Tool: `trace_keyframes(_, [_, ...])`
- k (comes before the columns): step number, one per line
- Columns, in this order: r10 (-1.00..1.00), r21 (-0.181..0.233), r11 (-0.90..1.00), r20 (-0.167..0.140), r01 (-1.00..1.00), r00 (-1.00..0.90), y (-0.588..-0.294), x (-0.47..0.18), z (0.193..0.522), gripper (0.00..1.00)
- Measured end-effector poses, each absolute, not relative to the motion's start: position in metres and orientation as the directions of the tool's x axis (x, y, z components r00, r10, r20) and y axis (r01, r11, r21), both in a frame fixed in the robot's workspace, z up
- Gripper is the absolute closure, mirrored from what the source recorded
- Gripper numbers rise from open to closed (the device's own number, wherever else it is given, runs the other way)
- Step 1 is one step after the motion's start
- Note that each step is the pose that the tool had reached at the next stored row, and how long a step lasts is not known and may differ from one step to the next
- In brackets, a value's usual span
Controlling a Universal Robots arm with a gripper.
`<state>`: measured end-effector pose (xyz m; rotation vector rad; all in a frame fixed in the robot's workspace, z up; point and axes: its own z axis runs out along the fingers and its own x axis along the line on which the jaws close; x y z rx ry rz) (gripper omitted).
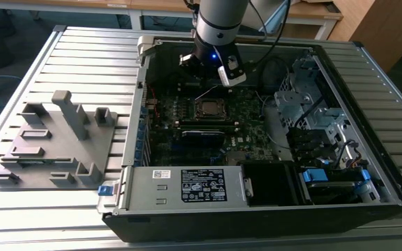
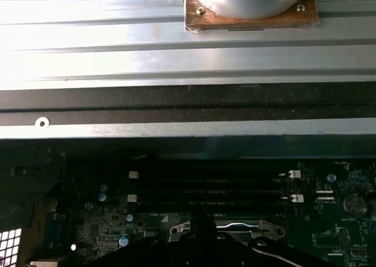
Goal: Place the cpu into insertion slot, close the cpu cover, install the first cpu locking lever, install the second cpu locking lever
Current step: 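Install the first cpu locking lever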
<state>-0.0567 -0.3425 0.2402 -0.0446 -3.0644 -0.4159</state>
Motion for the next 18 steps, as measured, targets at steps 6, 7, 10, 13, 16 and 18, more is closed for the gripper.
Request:
trace_keyframes(6, [0.022,0.265,0.964,0.052,0.035,-0.998,-0.343,-0.056,0.233,0.9])
trace_keyframes(7, [0.022,0.265,0.964,0.052,0.035,-0.998,-0.343,-0.056,0.233,0.9])
trace_keyframes(10, [0.022,0.265,0.964,0.052,0.035,-0.998,-0.343,-0.052,0.231,0.9])
trace_keyframes(13, [0.022,0.265,0.964,0.052,0.035,-0.998,-0.343,-0.049,0.23,0.9])
trace_keyframes(16, [0.022,0.265,0.964,0.052,0.035,-0.998,-0.343,-0.046,0.229,0.9])
trace_keyframes(18, [0.022,0.265,0.964,0.052,0.035,-0.998,-0.343,-0.044,0.228,0.9])
